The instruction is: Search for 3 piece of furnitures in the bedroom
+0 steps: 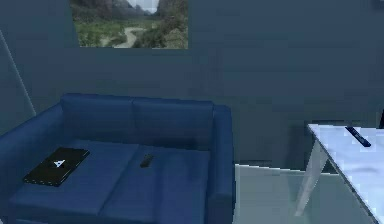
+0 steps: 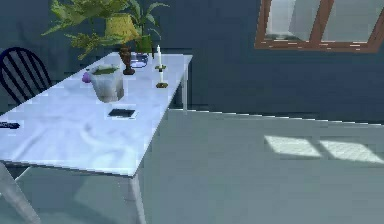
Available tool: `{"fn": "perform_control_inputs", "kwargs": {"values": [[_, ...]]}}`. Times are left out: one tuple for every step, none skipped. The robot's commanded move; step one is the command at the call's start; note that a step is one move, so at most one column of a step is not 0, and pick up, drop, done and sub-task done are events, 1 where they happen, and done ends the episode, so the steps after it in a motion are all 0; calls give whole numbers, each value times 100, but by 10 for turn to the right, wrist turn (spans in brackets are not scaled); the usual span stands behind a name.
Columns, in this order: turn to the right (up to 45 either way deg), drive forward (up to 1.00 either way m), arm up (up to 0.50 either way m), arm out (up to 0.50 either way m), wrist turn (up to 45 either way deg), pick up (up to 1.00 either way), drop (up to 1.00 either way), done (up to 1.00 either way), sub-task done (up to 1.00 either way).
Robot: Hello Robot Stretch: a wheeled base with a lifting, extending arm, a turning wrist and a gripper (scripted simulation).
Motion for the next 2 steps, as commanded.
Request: {"fn": "perform_control_inputs", "kwargs": {"values": [[-30,0,0,0,0,0,0,0,0],[0,15,0,0,0,0,0,0,0]]}}
